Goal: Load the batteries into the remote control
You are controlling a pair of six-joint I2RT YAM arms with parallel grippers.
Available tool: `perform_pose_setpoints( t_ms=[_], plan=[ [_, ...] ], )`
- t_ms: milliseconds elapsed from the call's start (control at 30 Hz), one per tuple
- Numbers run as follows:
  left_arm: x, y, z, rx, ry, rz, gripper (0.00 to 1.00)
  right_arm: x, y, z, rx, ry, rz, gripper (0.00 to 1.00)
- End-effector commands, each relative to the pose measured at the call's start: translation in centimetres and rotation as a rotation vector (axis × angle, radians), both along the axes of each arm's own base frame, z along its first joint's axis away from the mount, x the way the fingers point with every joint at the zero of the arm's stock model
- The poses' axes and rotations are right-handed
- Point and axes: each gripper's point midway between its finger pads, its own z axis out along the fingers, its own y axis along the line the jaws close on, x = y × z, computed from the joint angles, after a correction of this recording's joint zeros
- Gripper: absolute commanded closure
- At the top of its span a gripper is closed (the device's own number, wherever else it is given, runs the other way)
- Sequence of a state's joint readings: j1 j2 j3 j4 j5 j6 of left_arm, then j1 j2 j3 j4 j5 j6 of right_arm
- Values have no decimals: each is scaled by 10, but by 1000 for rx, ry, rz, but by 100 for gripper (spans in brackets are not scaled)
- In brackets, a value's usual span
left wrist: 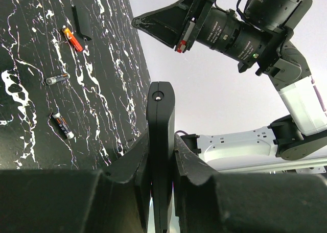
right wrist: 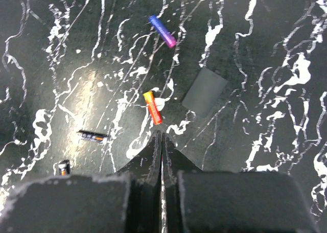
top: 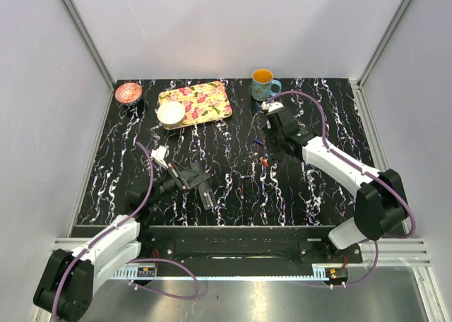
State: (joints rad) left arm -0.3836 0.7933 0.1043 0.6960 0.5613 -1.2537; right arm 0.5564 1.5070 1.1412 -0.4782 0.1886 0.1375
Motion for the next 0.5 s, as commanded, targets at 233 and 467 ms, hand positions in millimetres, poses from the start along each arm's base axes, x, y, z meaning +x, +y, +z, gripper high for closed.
perform_pose_setpoints(
  t_ms=[233,467],
  plan=[
    [3,-1,17,-23,-62,5,100,-30,19,-69,-50,271,190,49],
    [2,-1,11,-13,-50,-3,100,-30,20,-86,-47,279,182,47]
  ],
)
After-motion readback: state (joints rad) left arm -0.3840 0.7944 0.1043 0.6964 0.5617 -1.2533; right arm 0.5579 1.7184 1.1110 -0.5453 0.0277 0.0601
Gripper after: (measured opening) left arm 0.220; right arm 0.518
